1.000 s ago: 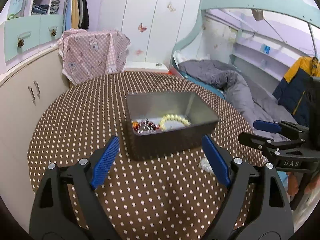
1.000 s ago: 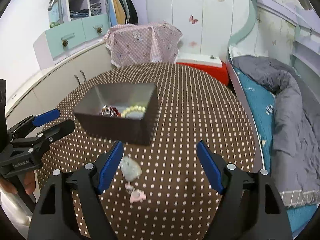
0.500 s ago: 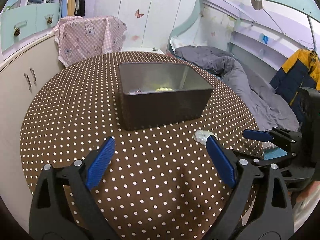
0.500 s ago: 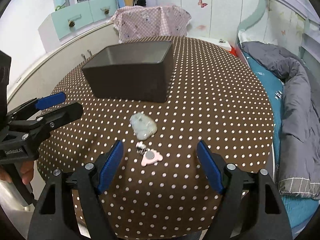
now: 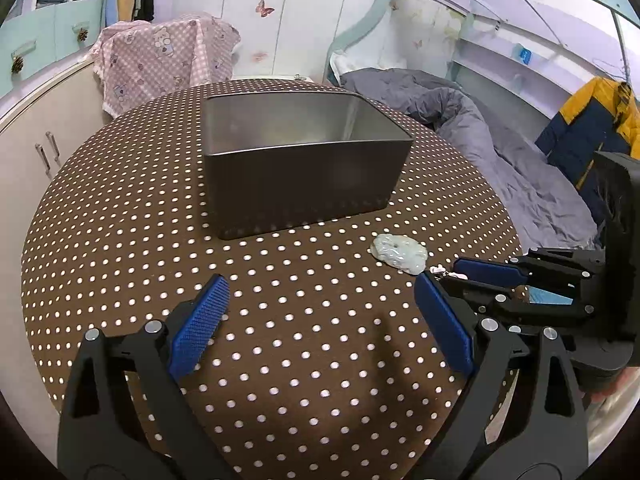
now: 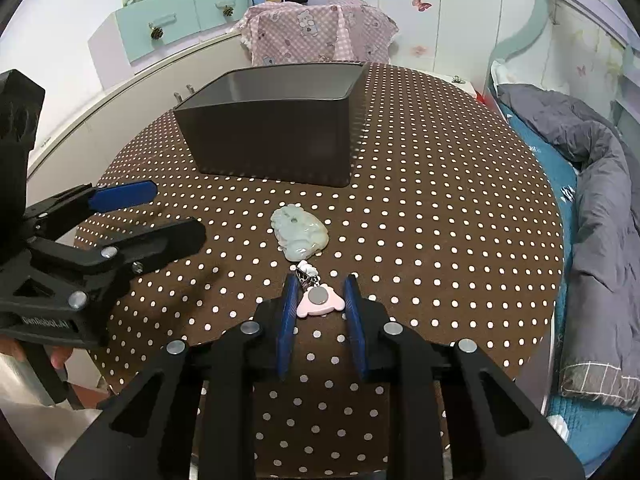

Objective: Organize jewelry
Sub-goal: 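Grasp the pink bunny charm with right tool while left tool grasps the pale jade pendant, then carry the jade pendant and pink charm over the tin and lower them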

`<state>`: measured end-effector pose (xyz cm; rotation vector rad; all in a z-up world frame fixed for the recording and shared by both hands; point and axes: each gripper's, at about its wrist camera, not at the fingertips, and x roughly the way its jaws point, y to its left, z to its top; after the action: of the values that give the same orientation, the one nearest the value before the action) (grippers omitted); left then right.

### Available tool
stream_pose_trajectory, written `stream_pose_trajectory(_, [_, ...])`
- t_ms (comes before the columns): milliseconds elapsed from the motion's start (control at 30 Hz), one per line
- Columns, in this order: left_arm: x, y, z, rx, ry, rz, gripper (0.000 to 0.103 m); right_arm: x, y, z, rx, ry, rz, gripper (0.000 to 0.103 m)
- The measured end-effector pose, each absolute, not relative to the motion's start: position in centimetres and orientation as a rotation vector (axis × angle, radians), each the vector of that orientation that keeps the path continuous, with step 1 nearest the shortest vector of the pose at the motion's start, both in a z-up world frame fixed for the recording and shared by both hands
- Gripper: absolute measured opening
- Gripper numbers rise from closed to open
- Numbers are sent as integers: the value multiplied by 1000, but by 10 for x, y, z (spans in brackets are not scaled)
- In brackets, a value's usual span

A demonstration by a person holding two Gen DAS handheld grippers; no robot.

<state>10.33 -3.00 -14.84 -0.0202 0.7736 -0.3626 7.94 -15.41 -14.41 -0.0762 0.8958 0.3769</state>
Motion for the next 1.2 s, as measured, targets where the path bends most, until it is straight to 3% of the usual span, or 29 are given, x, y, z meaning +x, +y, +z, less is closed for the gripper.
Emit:
stream_pose_trajectory(633, [136, -83, -162, 74, 839, -509, 91, 102, -203, -133, -3, 861, 282, 22])
stream_pose_trajectory(733, [139, -81, -162, 75, 840, -507, 67, 105, -205, -133, 3, 859, 281, 22])
stream_pose_trajectory(767, [139, -81, -162, 89, 838, -508, 52, 106, -206, -133, 5, 859, 279, 22])
stream_pose_trajectory(800, [139, -81, -162, 101, 836, -510, 43, 107, -207, -132, 8, 858, 279, 22])
stream_pose_trajectory(1200, [138, -80, -160, 116, 823, -503, 43, 111, -207, -127, 7, 845, 277, 22])
